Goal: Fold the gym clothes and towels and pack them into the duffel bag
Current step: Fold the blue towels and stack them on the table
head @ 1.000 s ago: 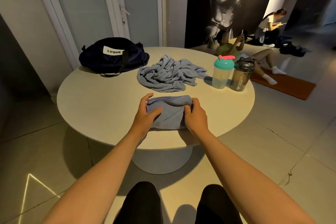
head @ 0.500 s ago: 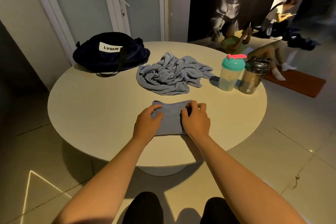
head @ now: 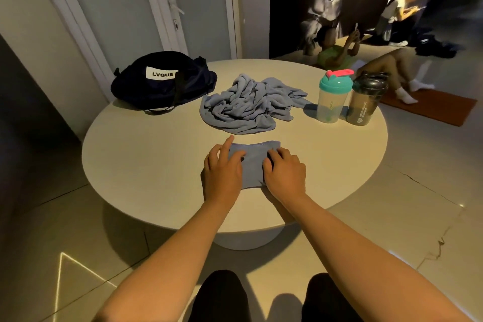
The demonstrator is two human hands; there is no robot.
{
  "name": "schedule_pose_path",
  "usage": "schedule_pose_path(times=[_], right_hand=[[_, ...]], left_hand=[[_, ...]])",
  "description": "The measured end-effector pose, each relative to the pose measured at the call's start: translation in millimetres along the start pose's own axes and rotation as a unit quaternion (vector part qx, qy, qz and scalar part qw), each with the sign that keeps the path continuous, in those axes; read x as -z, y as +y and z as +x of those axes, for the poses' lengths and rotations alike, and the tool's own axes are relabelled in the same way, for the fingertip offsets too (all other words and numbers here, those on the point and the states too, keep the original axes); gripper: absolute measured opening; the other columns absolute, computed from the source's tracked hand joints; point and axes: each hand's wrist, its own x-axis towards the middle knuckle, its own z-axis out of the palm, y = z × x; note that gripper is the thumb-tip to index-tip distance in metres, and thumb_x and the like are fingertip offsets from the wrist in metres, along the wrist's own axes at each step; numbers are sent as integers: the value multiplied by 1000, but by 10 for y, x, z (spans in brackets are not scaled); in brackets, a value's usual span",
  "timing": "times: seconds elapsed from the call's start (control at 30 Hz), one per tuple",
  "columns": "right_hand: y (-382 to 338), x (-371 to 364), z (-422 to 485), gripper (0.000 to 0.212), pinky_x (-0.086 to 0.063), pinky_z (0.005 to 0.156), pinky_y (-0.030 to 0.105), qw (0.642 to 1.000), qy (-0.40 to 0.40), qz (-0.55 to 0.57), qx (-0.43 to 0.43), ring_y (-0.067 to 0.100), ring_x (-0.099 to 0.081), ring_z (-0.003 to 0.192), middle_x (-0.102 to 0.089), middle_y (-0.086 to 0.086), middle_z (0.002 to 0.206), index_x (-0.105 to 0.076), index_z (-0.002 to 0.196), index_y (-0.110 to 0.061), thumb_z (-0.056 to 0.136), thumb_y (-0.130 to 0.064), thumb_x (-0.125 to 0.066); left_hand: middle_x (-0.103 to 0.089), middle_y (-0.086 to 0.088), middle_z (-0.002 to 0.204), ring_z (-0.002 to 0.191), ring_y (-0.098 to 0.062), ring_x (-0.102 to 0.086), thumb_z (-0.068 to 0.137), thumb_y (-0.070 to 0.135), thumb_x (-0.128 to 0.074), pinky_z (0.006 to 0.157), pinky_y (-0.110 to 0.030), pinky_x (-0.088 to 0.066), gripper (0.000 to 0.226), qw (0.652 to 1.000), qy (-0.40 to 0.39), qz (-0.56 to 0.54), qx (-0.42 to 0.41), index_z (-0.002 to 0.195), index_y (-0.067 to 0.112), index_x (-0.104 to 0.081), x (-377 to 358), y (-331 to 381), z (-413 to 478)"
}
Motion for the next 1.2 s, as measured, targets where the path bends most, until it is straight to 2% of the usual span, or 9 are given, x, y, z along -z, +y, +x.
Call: schedule_pose_path(times=[0.17,0.3,0.57,0.7,0.8,0.9,1.03,1.13,1.2], right_hand=[[0,42,-133,37,-45,83,44,999,-5,40,34,29,-55,107,-48,2,141,-58,125,-26,102,-39,-31],[47,45,-226,40,-45,78,41,999,-9,35,37,34,-57,102,-59,6,125,-65,111,-19,102,-36,-30],[34,89,-318,51,-37,105,44,993,-88,85,-4,35,-46,122,-48,11,144,-53,133,-15,105,-38,-16],[-6,163,-432,43,-41,84,41,999,-22,31,14,32,-51,98,-57,8,116,-63,119,-21,103,-38,-27],[-72,189,-345,34,-36,77,38,997,-42,59,10,30,-51,97,-57,9,105,-70,113,-23,102,-34,-40],[-141,233,-263,28,-35,78,38,994,-57,84,46,31,-52,107,-60,11,111,-74,110,-21,98,-23,-49],[-189,193,-169,27,-34,99,44,997,-21,44,55,37,-39,131,-48,14,141,-72,111,-13,96,-23,-52],[-341,106,-129,33,-36,93,42,995,-88,28,45,34,-48,117,-54,11,127,-69,111,-15,100,-31,-42],[-489,33,-113,33,-39,88,40,992,-102,56,53,35,-49,108,-57,13,117,-69,108,-13,101,-31,-42]], left_hand=[[-61,7,139,127,-15,-52,105,48,-31,109,-36,-33,47,995,-86,28,-42,136,30,-61,-26,73,-154],[-53,4,149,136,-16,-46,101,45,-24,117,-39,-29,56,992,-118,34,-25,143,26,-55,-26,72,-181],[-32,2,162,151,-19,-23,107,36,-26,122,-50,1,47,985,-138,98,28,153,30,-38,-19,76,-158],[-53,0,143,126,-29,-44,97,21,-57,103,-43,-25,33,995,-50,77,-35,128,31,-62,49,57,-244],[-62,4,129,113,-25,-50,103,25,-47,90,-39,-31,30,997,-54,44,-32,128,31,-64,101,46,-260],[-62,5,131,119,-24,-44,103,45,-31,97,-41,-33,43,993,-68,-5,101,133,33,-59,152,7,-195],[-53,8,142,127,-24,-40,101,54,-36,113,-45,-27,44,991,-110,28,75,137,36,-54,157,-165,-202],[-45,5,152,138,-26,-35,105,46,-34,121,-49,-15,42,988,-109,69,85,142,35,-50,178,-362,-136],[-43,3,153,139,-25,-33,106,39,-36,119,-47,-19,37,988,-91,47,114,138,34,-53,240,-466,-78]])
